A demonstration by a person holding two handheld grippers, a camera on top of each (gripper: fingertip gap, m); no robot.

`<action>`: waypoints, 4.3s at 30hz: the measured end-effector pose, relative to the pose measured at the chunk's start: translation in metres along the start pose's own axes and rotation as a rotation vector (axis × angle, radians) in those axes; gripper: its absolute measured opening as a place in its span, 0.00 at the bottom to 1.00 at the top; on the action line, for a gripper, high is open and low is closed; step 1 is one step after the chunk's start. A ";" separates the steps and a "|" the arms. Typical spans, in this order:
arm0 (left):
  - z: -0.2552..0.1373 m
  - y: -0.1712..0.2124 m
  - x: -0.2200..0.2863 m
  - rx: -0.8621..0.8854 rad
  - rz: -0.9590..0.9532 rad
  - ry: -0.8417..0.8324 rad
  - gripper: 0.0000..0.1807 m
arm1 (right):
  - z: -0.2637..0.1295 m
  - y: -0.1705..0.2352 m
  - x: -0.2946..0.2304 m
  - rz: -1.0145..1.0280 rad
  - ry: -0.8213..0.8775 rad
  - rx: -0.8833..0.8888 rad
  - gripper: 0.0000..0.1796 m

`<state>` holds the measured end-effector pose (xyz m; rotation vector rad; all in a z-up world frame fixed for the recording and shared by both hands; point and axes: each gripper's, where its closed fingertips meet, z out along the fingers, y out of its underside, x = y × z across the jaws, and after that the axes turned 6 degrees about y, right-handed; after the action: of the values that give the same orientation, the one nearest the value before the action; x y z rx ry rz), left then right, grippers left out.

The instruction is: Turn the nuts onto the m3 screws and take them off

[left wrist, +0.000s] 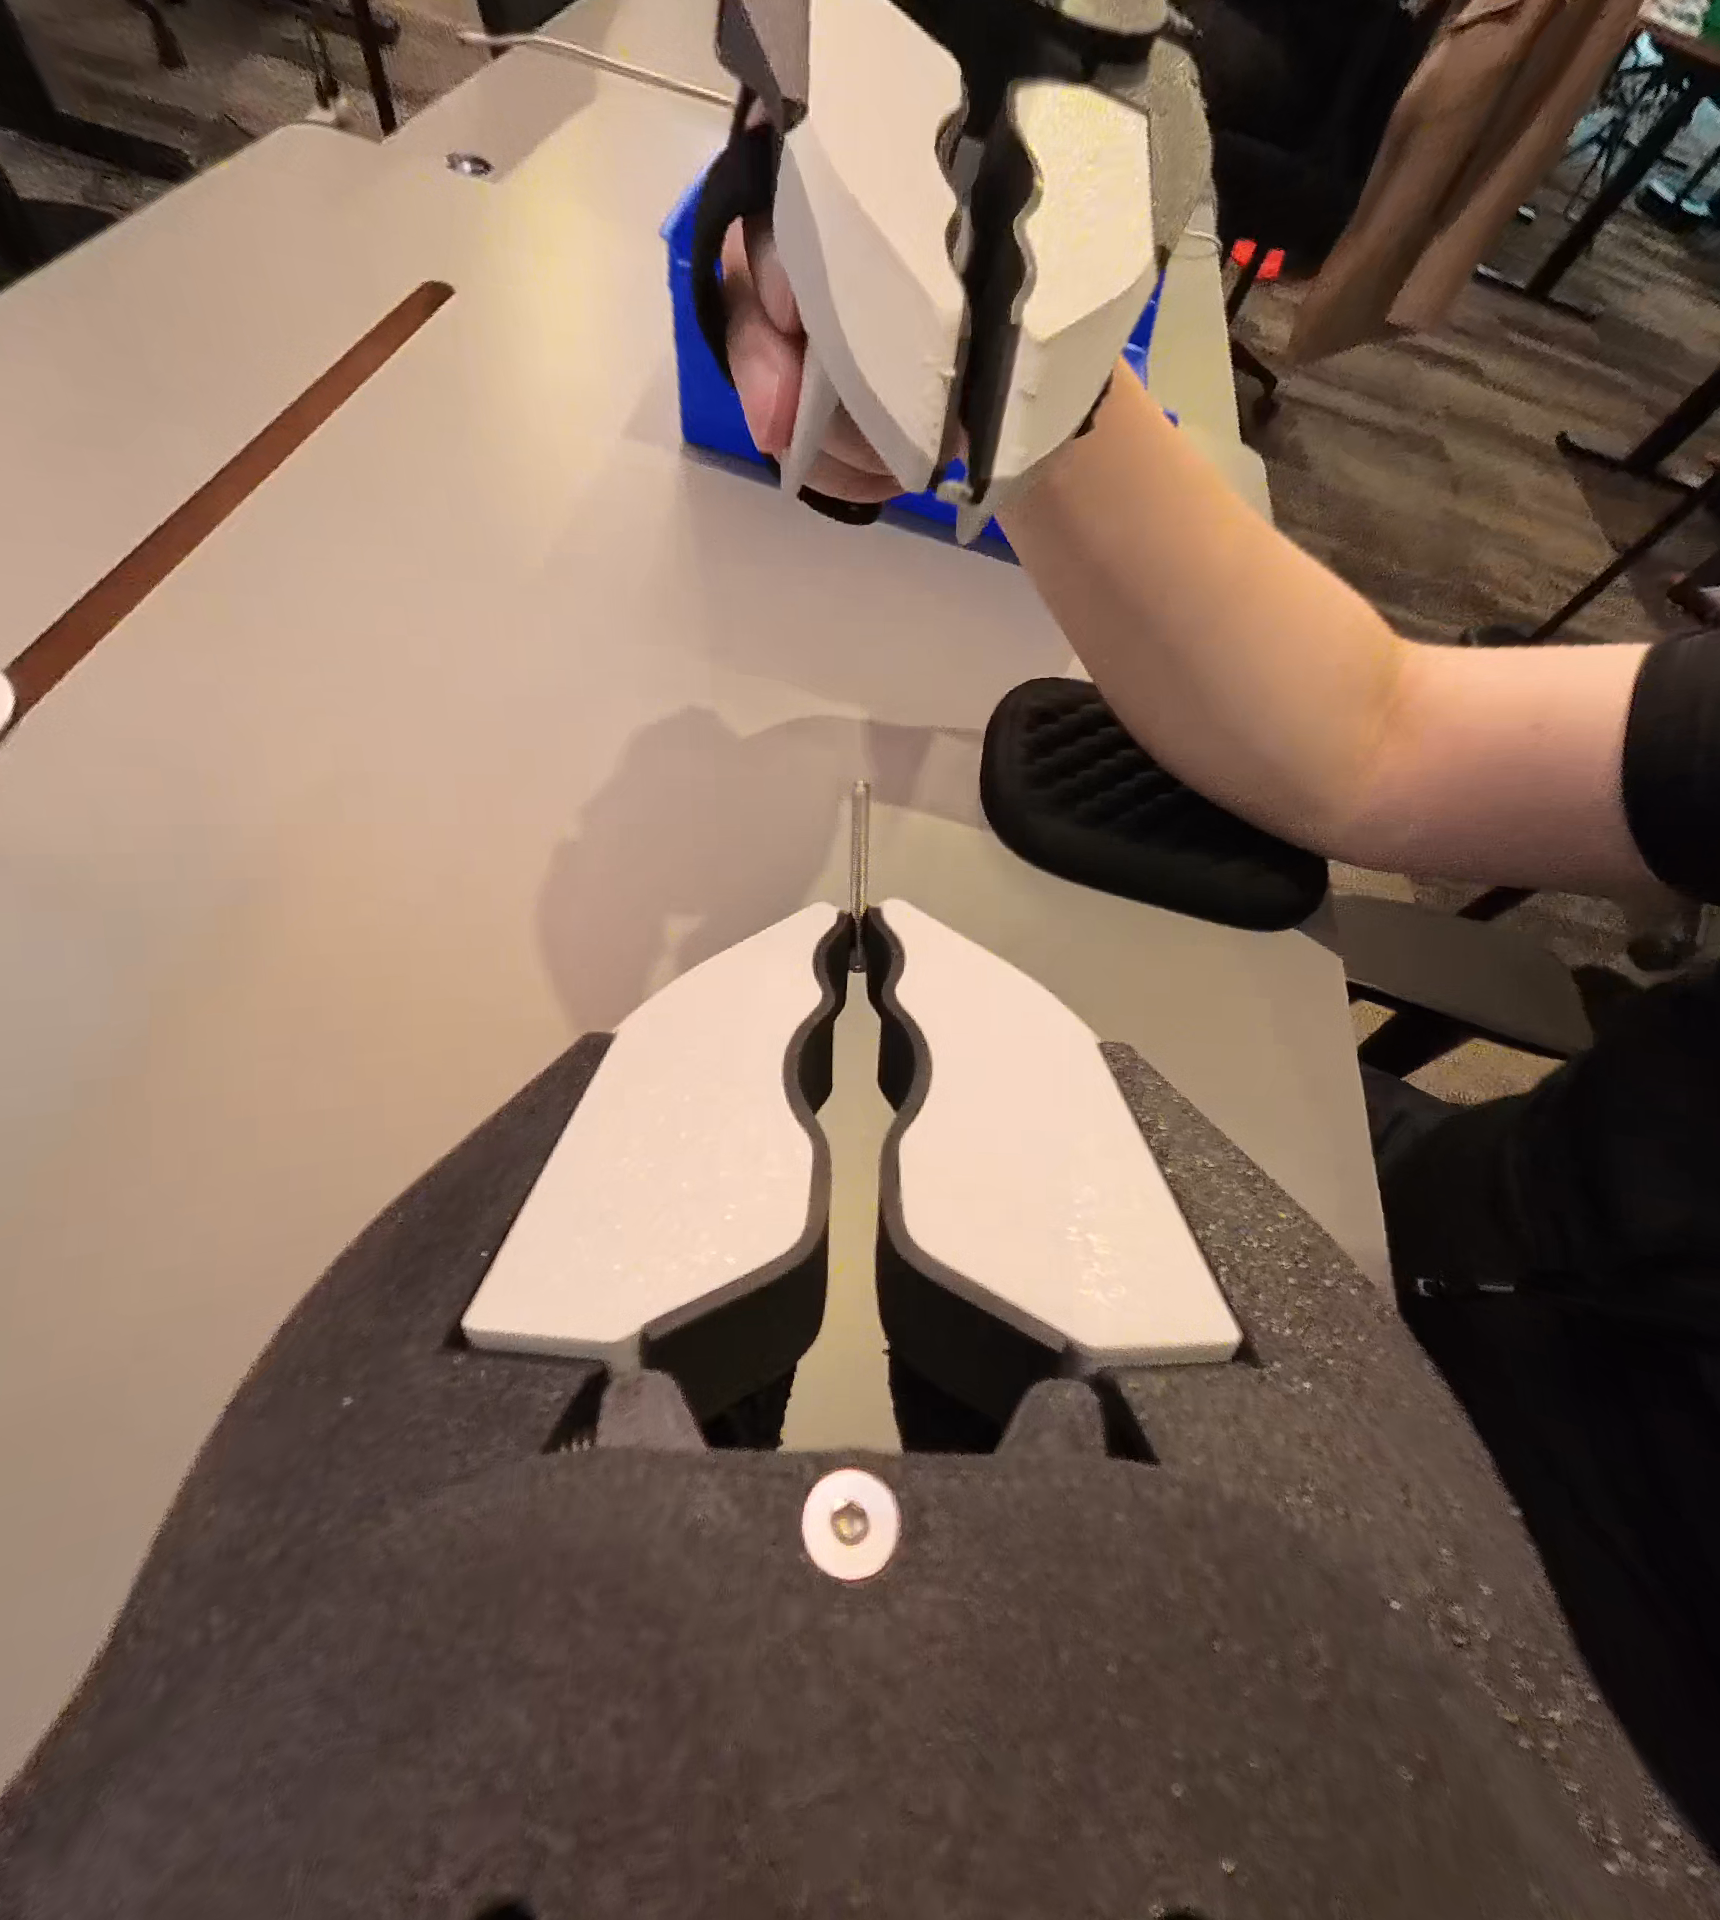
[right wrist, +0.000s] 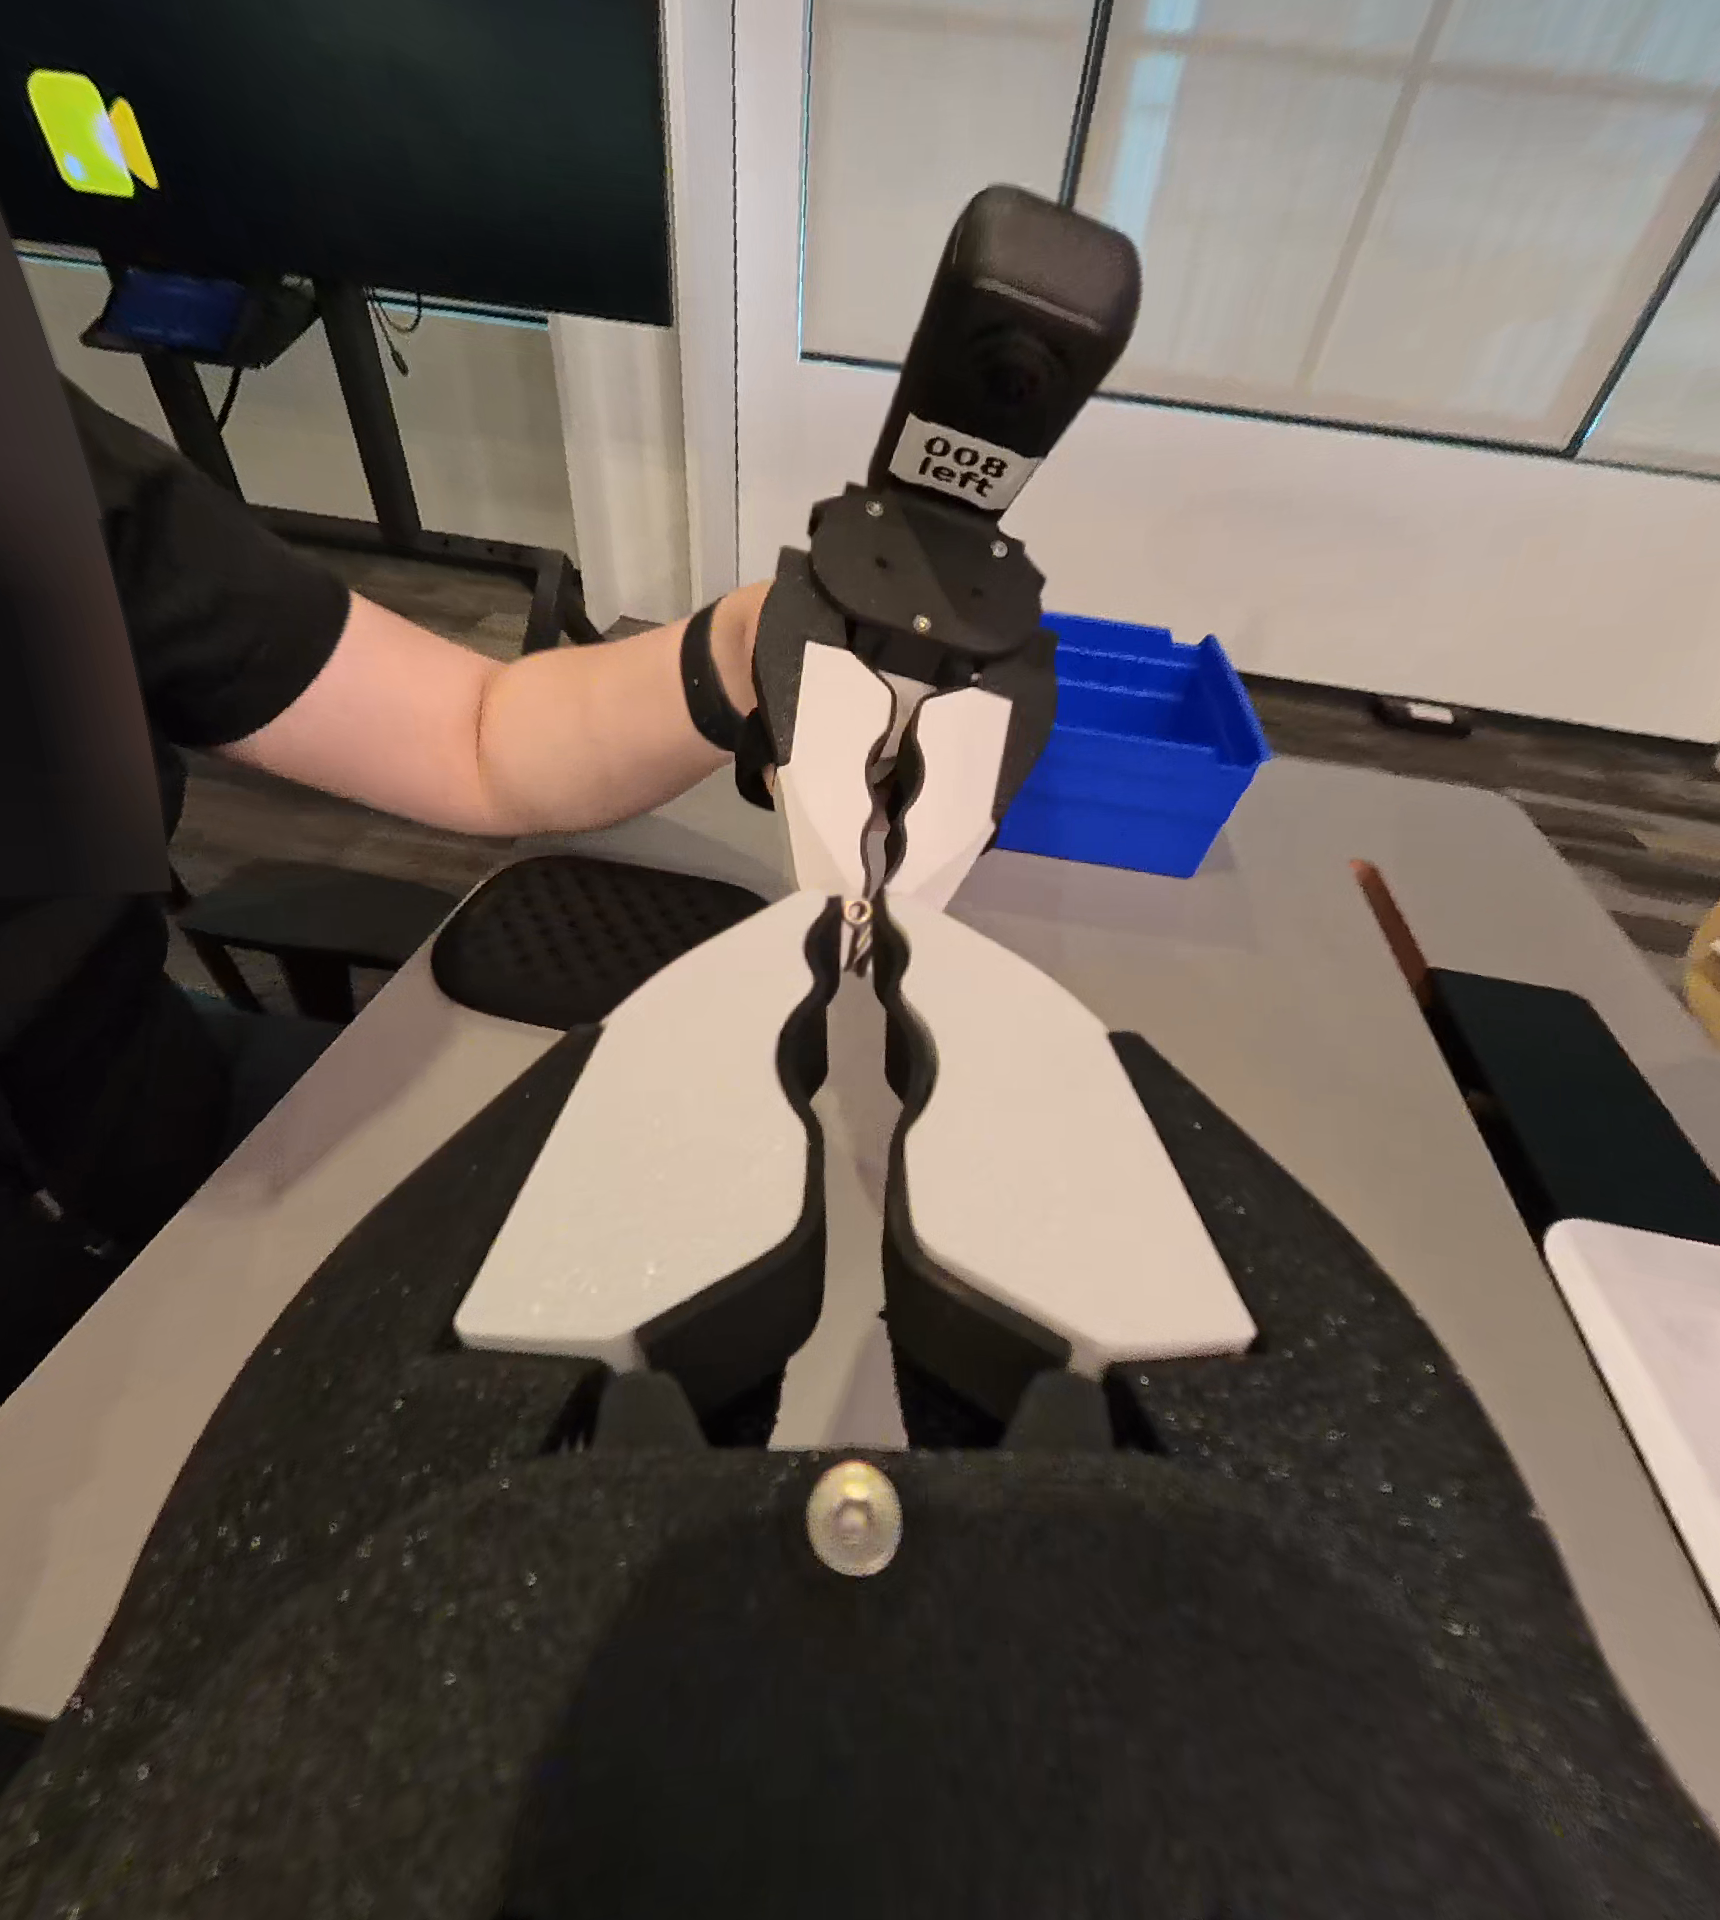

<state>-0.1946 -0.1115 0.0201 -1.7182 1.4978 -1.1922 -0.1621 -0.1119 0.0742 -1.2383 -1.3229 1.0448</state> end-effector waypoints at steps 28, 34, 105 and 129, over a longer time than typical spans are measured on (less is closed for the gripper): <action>0.054 0.028 -0.045 -0.023 -0.162 0.053 0.01 | -0.008 0.075 0.027 0.156 0.007 -0.104 0.03; 0.055 0.021 -0.046 -0.059 -0.165 0.073 0.01 | -0.027 0.067 0.034 0.163 0.055 -0.044 0.03; 0.048 0.066 -0.097 -0.140 -0.177 -0.154 0.01 | 0.039 0.134 0.068 0.409 0.215 -0.103 0.03; 0.029 0.010 -0.096 -0.013 0.059 -0.403 0.01 | 0.026 0.077 0.080 0.183 0.423 -0.040 0.03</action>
<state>-0.1718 -0.0253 -0.0257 -1.7797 1.2994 -0.7487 -0.1757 -0.0238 0.0036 -1.5341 -0.9214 0.8223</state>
